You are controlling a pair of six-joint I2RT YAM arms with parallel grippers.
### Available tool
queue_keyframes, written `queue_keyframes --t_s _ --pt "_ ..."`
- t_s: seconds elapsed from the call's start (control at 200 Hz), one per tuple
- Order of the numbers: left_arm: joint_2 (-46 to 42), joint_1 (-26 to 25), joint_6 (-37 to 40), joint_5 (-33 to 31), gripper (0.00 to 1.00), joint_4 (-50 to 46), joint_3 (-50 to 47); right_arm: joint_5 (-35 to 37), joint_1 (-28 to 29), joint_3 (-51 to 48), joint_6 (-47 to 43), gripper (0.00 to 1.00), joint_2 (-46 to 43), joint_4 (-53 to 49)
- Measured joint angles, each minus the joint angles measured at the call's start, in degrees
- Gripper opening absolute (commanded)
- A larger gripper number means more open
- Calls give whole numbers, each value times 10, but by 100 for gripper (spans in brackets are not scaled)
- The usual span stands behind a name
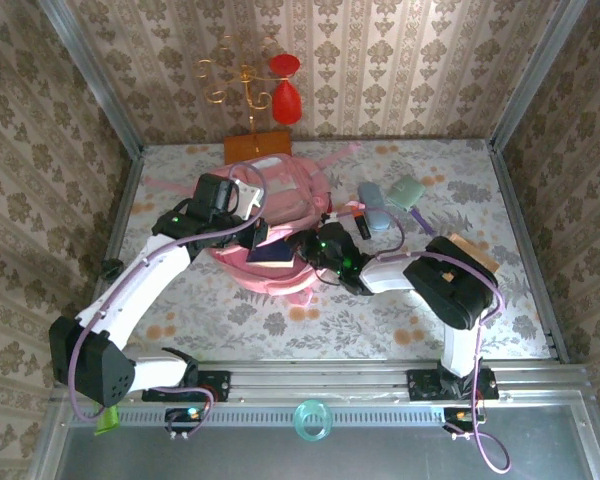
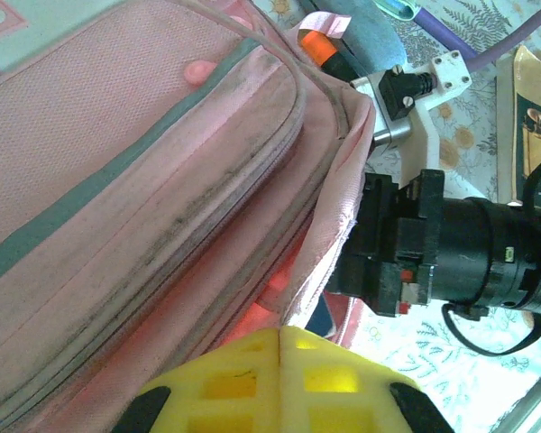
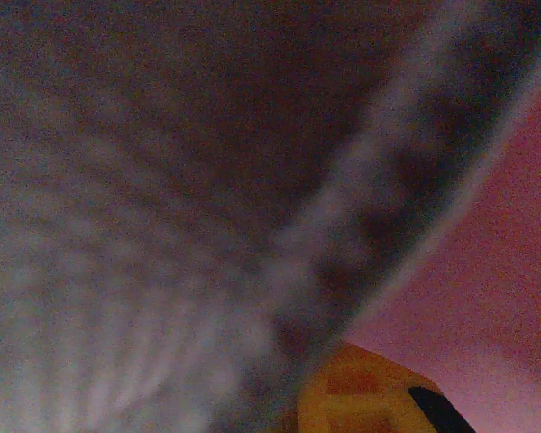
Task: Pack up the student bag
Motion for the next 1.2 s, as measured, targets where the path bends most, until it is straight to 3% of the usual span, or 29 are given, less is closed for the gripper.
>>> queue_keyframes --t_s 0.36,0.45,0.535,0.675,0.835,1.2 --pt "0 -2 0 -12 0 0 0 154 34 80 24 3 78 25" --pt "0 -2 0 -15 0 0 0 192 41 101 30 16 96 24" --pt "0 -3 0 -17 0 0 0 214 43 120 28 36 109 15" --pt "-6 -4 0 -18 0 1 0 228 35 126 8 59 107 -8" --pt "-15 -6 0 -25 0 1 0 215 16 61 -34 64 72 -15" --pt "-20 -6 -6 -46 0 7 -9 154 12 -94 -137 64 -126 -46"
